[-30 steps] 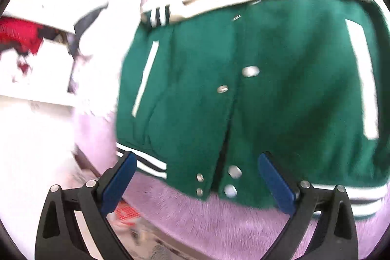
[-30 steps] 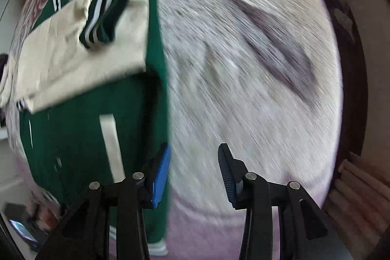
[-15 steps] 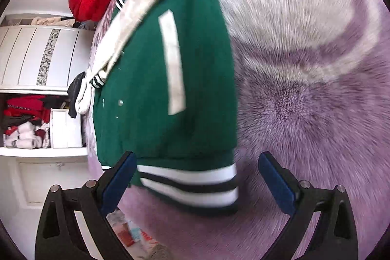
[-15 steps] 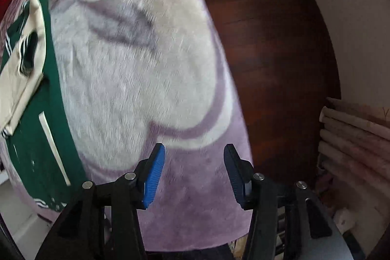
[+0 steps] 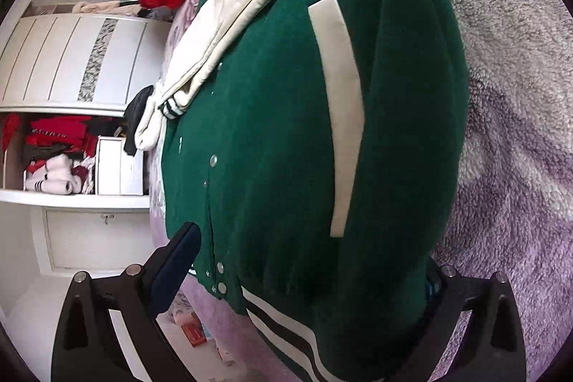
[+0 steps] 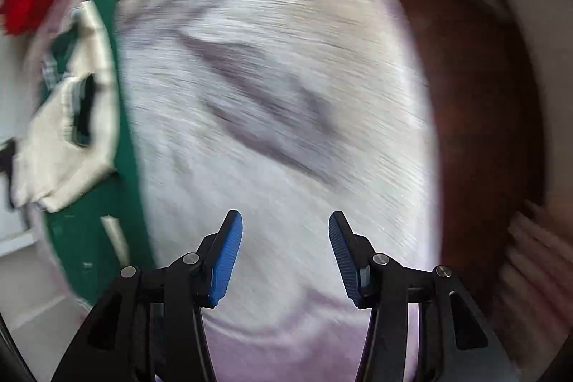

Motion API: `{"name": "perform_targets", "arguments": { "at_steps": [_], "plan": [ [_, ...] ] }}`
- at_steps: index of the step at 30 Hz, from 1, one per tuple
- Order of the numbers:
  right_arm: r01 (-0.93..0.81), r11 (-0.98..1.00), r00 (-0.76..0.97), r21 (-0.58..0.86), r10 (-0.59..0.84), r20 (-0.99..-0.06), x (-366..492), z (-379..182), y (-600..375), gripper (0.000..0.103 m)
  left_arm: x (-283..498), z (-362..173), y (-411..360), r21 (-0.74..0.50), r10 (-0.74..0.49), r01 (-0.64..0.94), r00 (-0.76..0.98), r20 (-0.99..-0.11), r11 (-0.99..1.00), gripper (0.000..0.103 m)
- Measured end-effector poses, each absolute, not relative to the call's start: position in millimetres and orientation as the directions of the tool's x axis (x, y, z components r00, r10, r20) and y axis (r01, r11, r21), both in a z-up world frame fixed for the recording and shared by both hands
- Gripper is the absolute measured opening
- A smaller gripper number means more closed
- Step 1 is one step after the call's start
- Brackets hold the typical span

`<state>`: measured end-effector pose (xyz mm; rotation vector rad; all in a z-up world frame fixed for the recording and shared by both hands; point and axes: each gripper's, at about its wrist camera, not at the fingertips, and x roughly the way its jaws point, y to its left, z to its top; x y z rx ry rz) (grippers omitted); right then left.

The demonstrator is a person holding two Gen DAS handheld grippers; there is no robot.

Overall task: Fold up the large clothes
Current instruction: 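Grasp the hem with the left gripper while the right gripper grasps the jacket side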

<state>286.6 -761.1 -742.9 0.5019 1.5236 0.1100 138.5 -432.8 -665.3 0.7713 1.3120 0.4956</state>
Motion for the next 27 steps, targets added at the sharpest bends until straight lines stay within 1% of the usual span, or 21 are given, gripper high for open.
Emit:
{"name": "perform_targets", "arguments": {
  "at_steps": [1, 2, 3, 4, 5, 6, 7, 8, 11, 12, 14, 15, 16, 17, 19, 22, 23, 27],
  "plan": [
    [0.211, 0.858, 0.075, 0.467, 0.463, -0.883, 302.1, -752.0, -753.1, 0.056, 137.0, -660.9, -430.6, 0.731, 0.704, 0.09, 0.215, -0.677, 0.676, 0.102],
    [0.185, 0.793, 0.079, 0.581, 0.577, -0.813, 322.6, -762.9, -743.2, 0.06, 136.2, -657.5, -426.3, 0.716, 0.689, 0.087, 0.214, -0.692, 0.692, 0.099],
    [0.178, 0.741, 0.082, 0.647, 0.644, -0.76, 337.8, -770.0, -736.6, 0.07, 132.6, -653.9, -427.6, 0.699, 0.672, 0.084, 0.215, -0.709, 0.711, 0.088],
    [0.174, 0.692, 0.082, 0.701, 0.699, -0.71, 354.7, -777.8, -728.9, 0.08, 131.1, -649.6, -424.5, 0.679, 0.651, 0.083, 0.221, -0.726, 0.73, 0.079],
    [0.165, 0.638, 0.081, 0.752, 0.751, -0.655, 377.2, -785.8, -717.5, 0.083, 129.8, -645.1, -423.0, 0.66, 0.631, 0.082, 0.225, -0.742, 0.747, 0.06],
    [0.153, 0.607, 0.078, 0.78, 0.78, -0.622, 393.6, -790.3, -707.9, 0.084, 128.9, -640.7, -422.2, 0.645, 0.615, 0.079, 0.232, -0.753, 0.76, 0.04],
    [0.144, 0.583, 0.072, 0.8, 0.8, -0.596, 407.3, -794.0, -699.1, 0.084, 128.0, -633.6, -422.7, 0.631, 0.598, 0.074, 0.247, -0.762, 0.773, 0.03],
    [0.141, 0.555, 0.058, 0.82, 0.822, -0.566, 423.7, -799.2, -686.3, 0.084, 128.7, -628.2, -420.3, 0.631, 0.597, 0.068, 0.257, -0.76, 0.773, 0.025],
    [0.153, 0.495, -0.001, 0.855, 0.865, -0.501, 455.1, -812.2, -645.6, 0.084, 131.8, -614.9, -412.0, 0.613, 0.583, 0.037, 0.271, -0.766, 0.789, 0.022],
    [0.162, 0.509, -0.02, 0.845, 0.858, -0.513, 459.5, -815.5, -634.3, 0.086, 132.9, -612.2, -408.1, 0.604, 0.576, 0.028, 0.272, -0.771, 0.796, 0.021],
    [0.136, 0.588, -0.037, 0.797, 0.807, -0.589, 464.4, -816.6, -610.6, 0.086, 135.5, -606.7, -397.2, 0.588, 0.561, 0.013, 0.279, -0.779, 0.809, 0.021],
    [0.127, 0.627, -0.026, 0.769, 0.777, -0.629, 465.2, -814.2, -599.4, 0.079, 136.1, -603.9, -391.8, 0.577, 0.552, 0.004, 0.283, -0.784, 0.817, 0.021],
    [0.13, 0.64, -0.023, 0.757, 0.765, -0.643, 465.6, -813.1, -591.7, 0.048, 136.4, -600.0, -384.8, 0.561, 0.539, -0.006, 0.288, -0.791, 0.828, 0.021],
    [0.156, 0.652, -0.024, 0.742, 0.753, -0.657, 464.4, -808.5, -583.9, 0.034, 136.5, -596.9, -377.5, 0.55, 0.529, -0.013, 0.293, -0.796, 0.835, 0.02],
    [0.191, 0.66, 0.006, 0.726, 0.739, -0.674, 461.7, -793.6, -577.4, 0.021, 135.3, -587.8, -362.4, 0.518, 0.502, -0.03, 0.303, -0.81, 0.855, 0.019],
    [0.191, 0.696, 0.04, 0.692, 0.699, -0.714, 460.9, -749.5, -556.2, 0.017, 130.4, -565.2, -332.6, 0.454, 0.448, -0.061, 0.317, -0.836, 0.889, 0.018],
    [0.177, 0.71, 0.053, 0.681, 0.684, -0.727, 462.2, -726.7, -541.6, 0.017, 128.5, -557.2, -322.1, 0.435, 0.433, -0.07, 0.324, -0.841, 0.897, 0.018],
    [0.126, 0.759, 0.073, 0.639, 0.636, -0.769, 469.8, -658.0, -475.6, 0.016, 121.1, -513.5, -252.4, 0.328, 0.353, -0.132, 0.344, -0.87, 0.936, 0.016]
  ]
}}
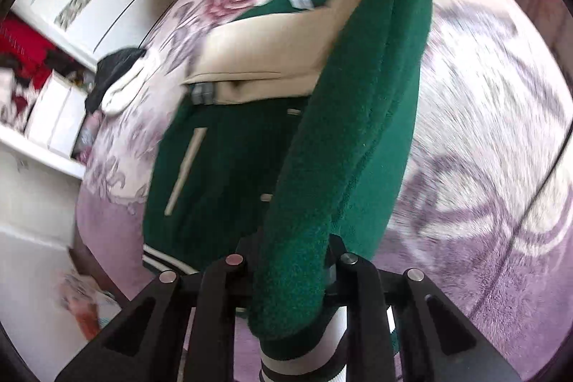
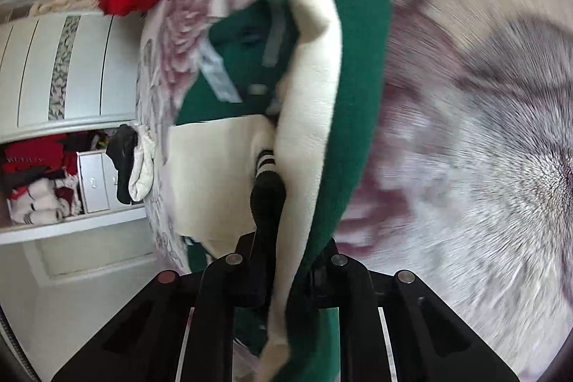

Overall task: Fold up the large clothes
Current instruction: 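Grasp the hem with the left gripper while the right gripper grasps the jacket side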

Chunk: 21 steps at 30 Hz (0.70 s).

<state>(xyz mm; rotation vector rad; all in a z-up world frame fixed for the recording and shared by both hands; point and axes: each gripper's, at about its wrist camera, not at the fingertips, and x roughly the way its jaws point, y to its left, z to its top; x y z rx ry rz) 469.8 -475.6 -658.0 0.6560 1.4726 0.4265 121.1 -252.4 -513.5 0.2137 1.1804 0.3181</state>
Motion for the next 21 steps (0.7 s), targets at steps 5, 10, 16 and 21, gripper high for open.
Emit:
{"name": "perform_targets", "arguments": {
  "at_steps": [5, 10, 16, 21],
  "plan": [
    [0.091, 0.84, 0.042, 0.534, 0.533, -0.845, 496.4, -602.5, -341.0, 0.016, 124.8, -486.6, -135.7, 0.184, 0.259, -0.249, 0.312, -0.914, 0.951, 0.017],
    [0.041, 0.919, -0.016, 0.392, 0.393, -0.919, 521.4, -615.4, -190.8, 0.016, 131.9, -520.6, -18.0, 0.018, 0.12, -0.382, 0.246, -0.962, 0.924, 0.018],
    [0.032, 0.974, -0.075, 0.223, 0.225, -0.972, 532.9, -696.6, -53.8, 0.026, 130.4, -620.7, 99.9, -0.279, -0.213, -0.513, 0.185, -0.96, 0.812, 0.03],
    [0.025, 0.96, -0.126, 0.277, 0.278, -0.952, 532.4, -707.5, -41.8, 0.058, 103.8, -634.9, 144.5, -0.451, -0.398, -0.532, 0.22, -0.891, 0.717, 0.04]
  ]
}}
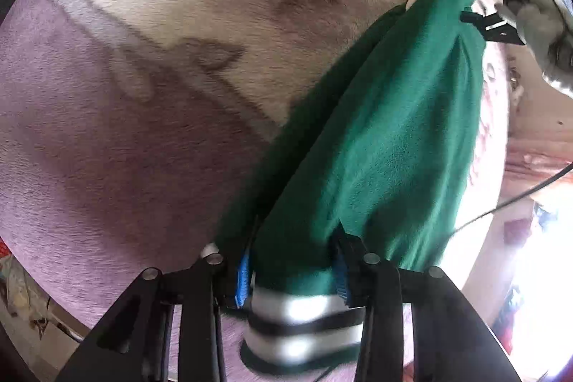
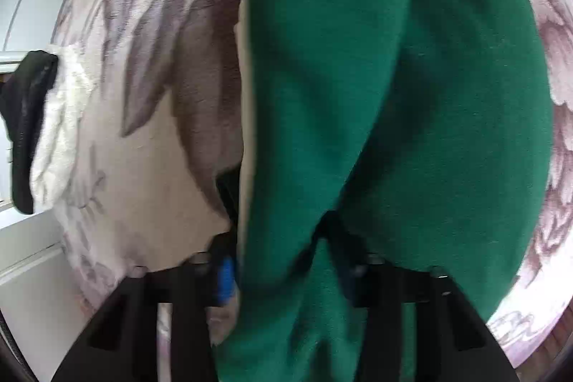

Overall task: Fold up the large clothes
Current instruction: 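Grasp the hem with the left gripper while the right gripper grasps the jacket side, then lift the jacket by its striped hem with both grippers and fold it upward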

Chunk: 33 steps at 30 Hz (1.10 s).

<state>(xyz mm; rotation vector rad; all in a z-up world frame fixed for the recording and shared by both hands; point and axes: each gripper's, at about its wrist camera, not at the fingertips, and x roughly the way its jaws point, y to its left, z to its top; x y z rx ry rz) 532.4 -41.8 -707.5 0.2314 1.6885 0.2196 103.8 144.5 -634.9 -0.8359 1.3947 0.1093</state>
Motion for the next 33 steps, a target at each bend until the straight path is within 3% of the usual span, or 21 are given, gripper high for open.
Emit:
{"name": "perform_targets", "arguments": {
  "at_steps": [3, 9, 14, 15, 16, 17, 19, 20, 21, 23, 25, 30, 33],
  "plan": [
    [0.002, 0.925, -0.186, 0.379, 0.373, -0.909, 518.0, -694.0, -55.1, 0.058, 84.8, -624.1, 155.4, -0.442, -0.384, -0.515, 0.222, -0.896, 0.734, 0.063],
    [-0.043, 0.897, -0.172, 0.439, 0.426, -0.888, 432.5, -659.2, -139.3, 0.066, 68.3, -618.3, 162.5, -0.461, -0.406, -0.552, 0.229, -0.885, 0.695, 0.061],
    [0.057, 0.933, -0.236, 0.357, 0.36, -0.903, 315.6, -699.2, -225.9, 0.066, 90.2, -627.5, 137.2, -0.431, -0.386, -0.523, 0.199, -0.901, 0.736, 0.06],
    [0.112, 0.928, -0.284, 0.355, 0.372, -0.884, 286.5, -717.3, -241.6, 0.066, 93.3, -629.4, 132.2, -0.398, -0.356, -0.524, 0.183, -0.916, 0.753, 0.059],
    [0.153, 0.922, -0.326, 0.355, 0.386, -0.863, 264.0, -732.7, -251.6, 0.066, 95.9, -630.8, 126.1, -0.366, -0.32, -0.523, 0.179, -0.93, 0.77, 0.051],
    [0.214, 0.908, -0.363, 0.359, 0.415, -0.834, 234.0, -752.5, -263.7, 0.066, 96.8, -630.0, 125.5, -0.366, -0.315, -0.519, 0.188, -0.93, 0.772, 0.031],
    [0.276, 0.883, -0.383, 0.381, 0.464, -0.798, 197.1, -776.8, -271.7, 0.065, 97.3, -624.5, 120.6, -0.332, -0.271, -0.516, 0.192, -0.943, 0.79, 0.027],
    [0.301, 0.857, -0.365, 0.418, 0.508, -0.78, 185.6, -783.1, -272.1, 0.06, 97.5, -621.3, 117.1, -0.321, -0.258, -0.511, 0.193, -0.947, 0.797, 0.023],
    [0.323, 0.834, -0.336, 0.448, 0.544, -0.769, 177.6, -785.5, -272.0, 0.032, 96.5, -616.1, 113.4, -0.309, -0.242, -0.504, 0.195, -0.95, 0.807, 0.021],
    [0.328, 0.843, -0.284, 0.427, 0.519, -0.806, 167.4, -777.7, -271.3, 0.027, 92.5, -602.8, 108.3, -0.287, -0.213, -0.483, 0.202, -0.956, 0.827, 0.019],
    [0.364, 0.821, -0.256, 0.44, 0.543, -0.8, 162.6, -761.4, -273.4, 0.015, 90.5, -589.8, 102.8, -0.267, -0.19, -0.462, 0.207, -0.96, 0.846, 0.016],
    [0.318, 0.856, -0.273, 0.409, 0.495, -0.825, 150.8, -758.5, -276.4, 0.006, 78.2, -599.6, 98.8, -0.211, -0.176, -0.399, 0.124, -0.977, 0.892, 0.013],
    [0.29, 0.85, -0.285, 0.439, 0.515, -0.809, 155.1, -775.3, -278.0, 0.008, 76.8, -599.0, 110.0, -0.258, -0.225, -0.405, 0.127, -0.966, 0.877, 0.015]
  ]
}}
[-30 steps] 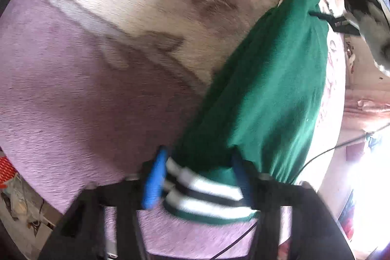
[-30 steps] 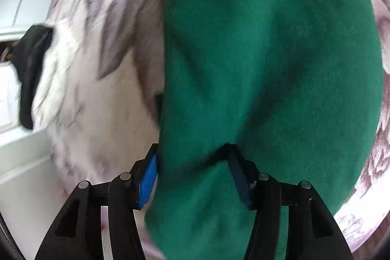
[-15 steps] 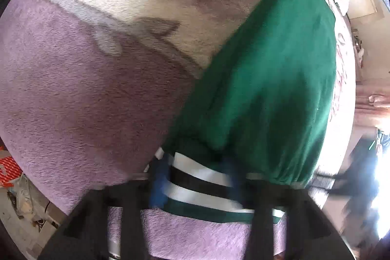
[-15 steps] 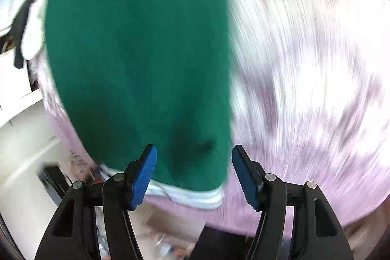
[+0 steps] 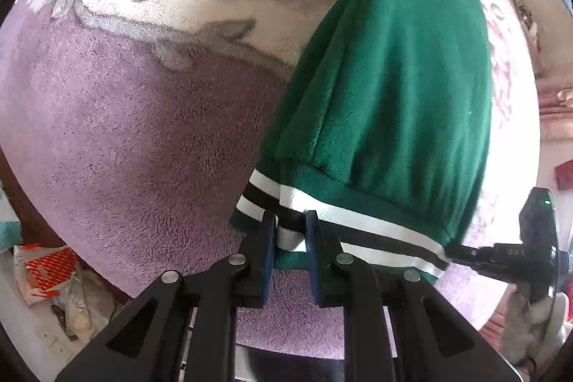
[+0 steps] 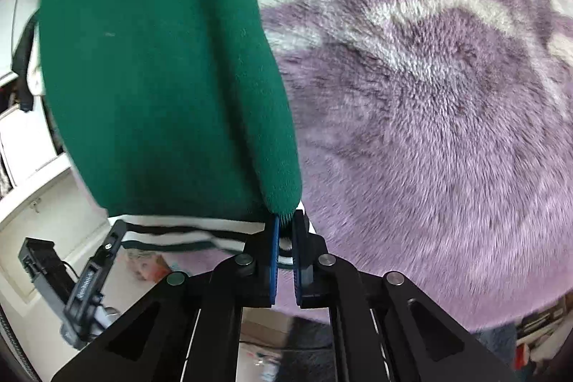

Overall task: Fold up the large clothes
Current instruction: 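Lift the jacket by its striped hem with both grippers and fold it upward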

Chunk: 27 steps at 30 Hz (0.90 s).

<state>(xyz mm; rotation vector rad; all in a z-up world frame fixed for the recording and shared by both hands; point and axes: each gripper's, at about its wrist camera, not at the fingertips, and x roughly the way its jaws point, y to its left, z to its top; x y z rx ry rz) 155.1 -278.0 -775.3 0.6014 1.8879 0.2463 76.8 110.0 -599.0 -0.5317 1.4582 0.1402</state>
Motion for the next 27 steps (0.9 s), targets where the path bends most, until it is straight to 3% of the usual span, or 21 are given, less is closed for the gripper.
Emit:
{"name": "perform_targets", "arguments": {
  "at_steps": [3, 4, 5, 6, 7, 12, 16, 21, 22, 23, 24, 27],
  "plan": [
    [0.297, 0.799, -0.264, 0.522, 0.594, -0.76, 159.9, -767.6, -288.1, 0.015, 75.9, -583.3, 127.9, -0.377, -0.33, -0.409, 0.184, -0.926, 0.831, 0.017],
    [0.302, 0.775, -0.245, 0.555, 0.625, -0.741, 160.0, -763.4, -298.5, 0.022, 74.2, -582.0, 134.0, -0.406, -0.355, -0.412, 0.198, -0.914, 0.816, 0.021],
    [0.305, 0.765, -0.232, 0.567, 0.637, -0.735, 160.8, -761.0, -318.0, 0.029, 72.7, -583.6, 142.1, -0.451, -0.397, -0.412, 0.213, -0.893, 0.792, 0.039],
    [0.309, 0.76, -0.22, 0.572, 0.642, -0.734, 160.7, -761.6, -323.0, 0.051, 74.2, -588.7, 150.6, -0.49, -0.434, -0.416, 0.228, -0.872, 0.766, 0.057],
    [0.312, 0.753, -0.21, 0.579, 0.649, -0.731, 161.1, -765.6, -327.3, 0.073, 76.6, -593.9, 157.3, -0.516, -0.456, -0.418, 0.243, -0.856, 0.747, 0.058],
    [0.324, 0.689, -0.177, 0.648, 0.717, -0.674, 176.2, -791.8, -341.1, 0.079, 114.0, -641.5, 164.1, -0.616, -0.563, -0.395, 0.254, -0.786, 0.682, 0.058],
    [0.351, 0.559, -0.069, 0.751, 0.815, -0.575, 191.0, -792.5, -331.5, 0.079, 141.0, -659.8, 154.0, -0.646, -0.608, -0.331, 0.224, -0.762, 0.688, 0.058],
    [0.377, 0.476, 0.045, 0.795, 0.848, -0.529, 210.5, -796.8, -318.4, 0.076, 153.6, -652.0, 143.3, -0.636, -0.586, -0.25, 0.249, -0.771, 0.73, 0.056],
    [0.393, 0.464, 0.074, 0.794, 0.845, -0.53, 206.4, -797.1, -319.9, 0.065, 154.3, -647.8, 141.2, -0.626, -0.57, -0.243, 0.266, -0.777, 0.741, 0.048],
    [0.404, 0.46, 0.093, 0.79, 0.839, -0.536, 201.6, -798.0, -320.0, 0.049, 152.7, -643.8, 138.8, -0.609, -0.542, -0.233, 0.295, -0.787, 0.758, 0.027],
    [0.428, 0.447, 0.107, 0.786, 0.838, -0.535, 200.1, -799.6, -315.3, 0.021, 148.8, -639.4, 137.0, -0.602, -0.532, -0.228, 0.302, -0.791, 0.766, 0.021],
    [0.479, 0.42, 0.153, 0.771, 0.824, -0.545, 179.5, -795.7, -300.8, 0.014, 137.5, -624.1, 136.2, -0.614, -0.526, -0.229, 0.346, -0.777, 0.756, 0.01]
  ]
}}
